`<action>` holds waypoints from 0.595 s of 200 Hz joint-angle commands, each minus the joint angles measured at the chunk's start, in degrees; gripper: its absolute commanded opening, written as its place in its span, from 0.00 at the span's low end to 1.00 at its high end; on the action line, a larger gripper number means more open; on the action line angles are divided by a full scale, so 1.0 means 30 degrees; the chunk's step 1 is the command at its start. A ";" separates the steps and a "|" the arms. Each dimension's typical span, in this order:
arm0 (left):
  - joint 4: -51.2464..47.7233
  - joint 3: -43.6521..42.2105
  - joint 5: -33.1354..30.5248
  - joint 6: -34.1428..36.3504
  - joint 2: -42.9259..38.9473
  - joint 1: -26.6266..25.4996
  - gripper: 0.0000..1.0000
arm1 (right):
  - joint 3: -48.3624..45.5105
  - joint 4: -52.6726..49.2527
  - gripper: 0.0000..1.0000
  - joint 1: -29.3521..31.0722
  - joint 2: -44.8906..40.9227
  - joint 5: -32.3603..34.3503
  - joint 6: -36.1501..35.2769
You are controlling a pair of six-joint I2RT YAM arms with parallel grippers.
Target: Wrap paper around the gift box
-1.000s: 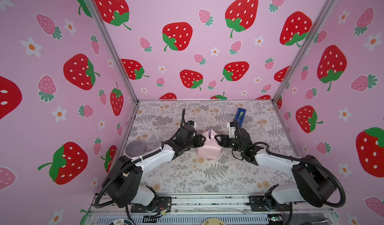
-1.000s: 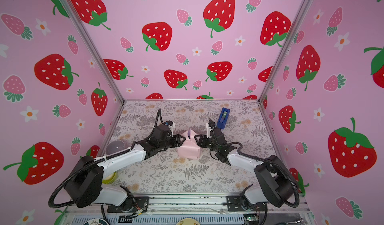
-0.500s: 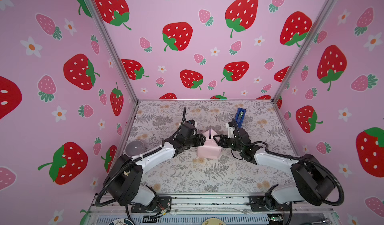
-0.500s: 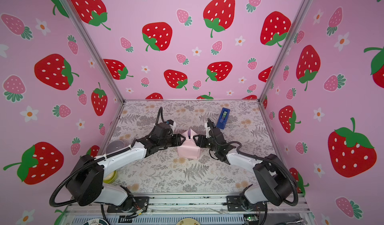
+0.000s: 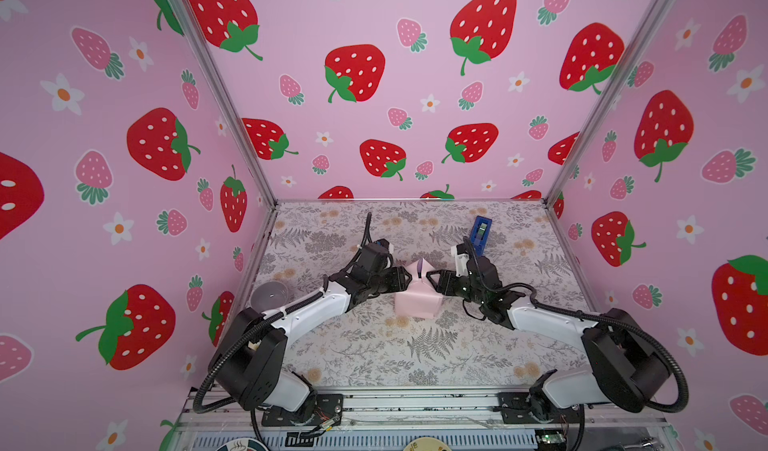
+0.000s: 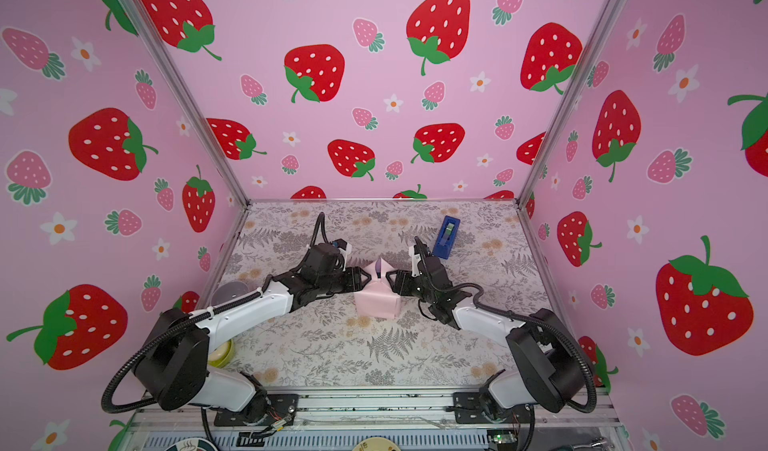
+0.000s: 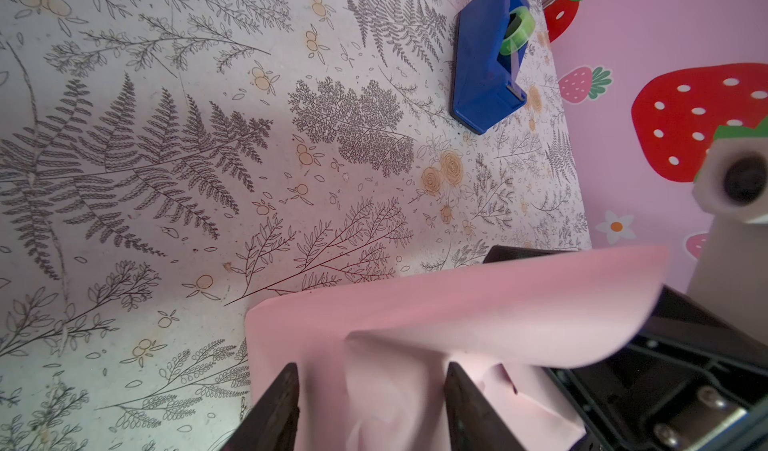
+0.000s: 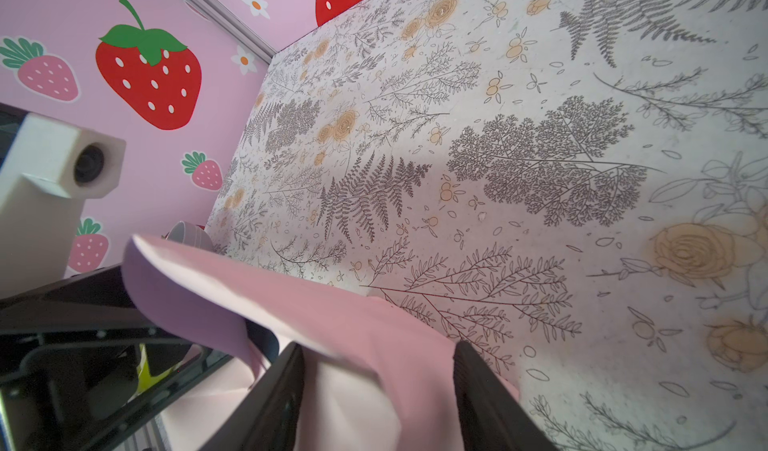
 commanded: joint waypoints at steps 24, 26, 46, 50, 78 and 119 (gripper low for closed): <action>-0.0624 0.0533 -0.1101 -0.0450 -0.0164 0.0324 0.55 | -0.0211 -0.2913 0.59 0.0377 0.0500 -0.0404 -0.0448; -0.0647 0.0539 -0.1110 -0.0450 -0.0194 0.0325 0.55 | -0.0210 -0.2915 0.59 0.0392 0.0495 -0.0395 -0.0454; -0.0611 0.0571 -0.1275 -0.0506 -0.0271 0.0347 0.49 | -0.0211 -0.2923 0.59 0.0396 0.0548 -0.0385 -0.0460; -0.0599 0.0571 -0.1264 -0.0550 -0.0299 0.0354 0.49 | -0.0235 -0.2918 0.59 0.0390 0.0542 -0.0389 -0.0436; -0.0398 0.0717 -0.1020 -0.0541 -0.0159 0.0391 0.53 | -0.0186 -0.2915 0.59 0.0387 0.0566 -0.0426 -0.0416; -0.0094 0.0880 -0.1002 -0.0678 -0.0145 0.0392 0.55 | -0.0151 -0.2945 0.59 0.0380 0.0556 -0.0411 -0.0413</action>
